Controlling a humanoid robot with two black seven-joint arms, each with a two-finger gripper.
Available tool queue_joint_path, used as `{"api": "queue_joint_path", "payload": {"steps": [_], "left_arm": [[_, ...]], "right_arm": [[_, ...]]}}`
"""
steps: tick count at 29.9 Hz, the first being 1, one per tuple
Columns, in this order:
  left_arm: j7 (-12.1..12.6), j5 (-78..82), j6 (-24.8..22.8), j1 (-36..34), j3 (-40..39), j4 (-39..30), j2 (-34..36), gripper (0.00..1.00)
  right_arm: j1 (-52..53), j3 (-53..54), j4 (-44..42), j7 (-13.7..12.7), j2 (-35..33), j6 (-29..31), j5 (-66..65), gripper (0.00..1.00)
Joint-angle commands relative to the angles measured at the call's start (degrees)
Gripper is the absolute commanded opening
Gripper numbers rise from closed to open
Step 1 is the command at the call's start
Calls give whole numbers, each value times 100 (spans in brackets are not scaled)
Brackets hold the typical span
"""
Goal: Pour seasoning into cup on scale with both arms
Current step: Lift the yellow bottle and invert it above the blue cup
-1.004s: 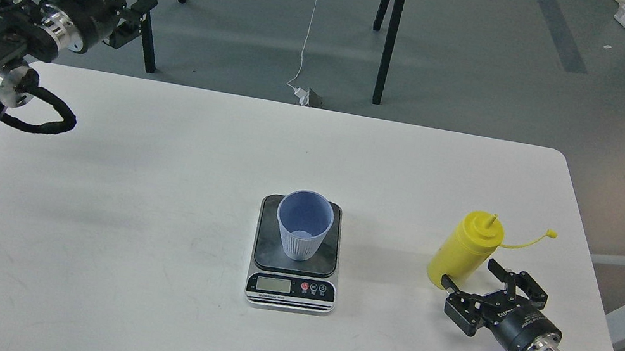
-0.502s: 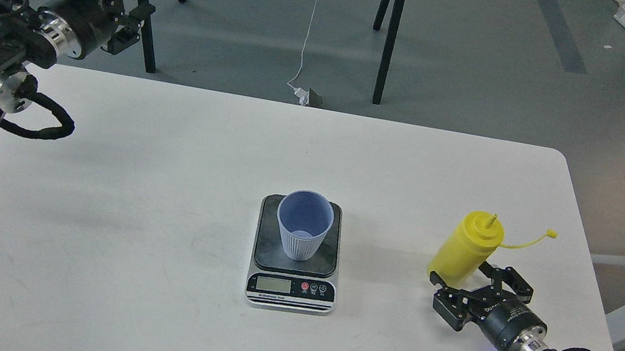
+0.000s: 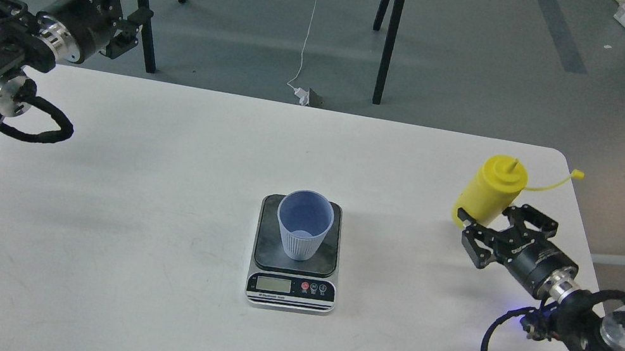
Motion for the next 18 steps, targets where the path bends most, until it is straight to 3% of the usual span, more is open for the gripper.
{"api": "queue_joint_path", "payload": {"steps": [1, 7, 18], "left_arm": [[0, 1, 0, 10, 0, -1, -8, 99], [0, -34, 0, 45, -219, 8, -95, 99], [0, -297, 0, 142, -764, -1, -175, 99]], "right_arm": [[1345, -80, 11, 0, -391, -513, -1087, 1], [3236, -948, 326, 0, -286, -663, -4128, 1], [3792, -3093, 2725, 0, -286, -480, -7926, 1]]}}
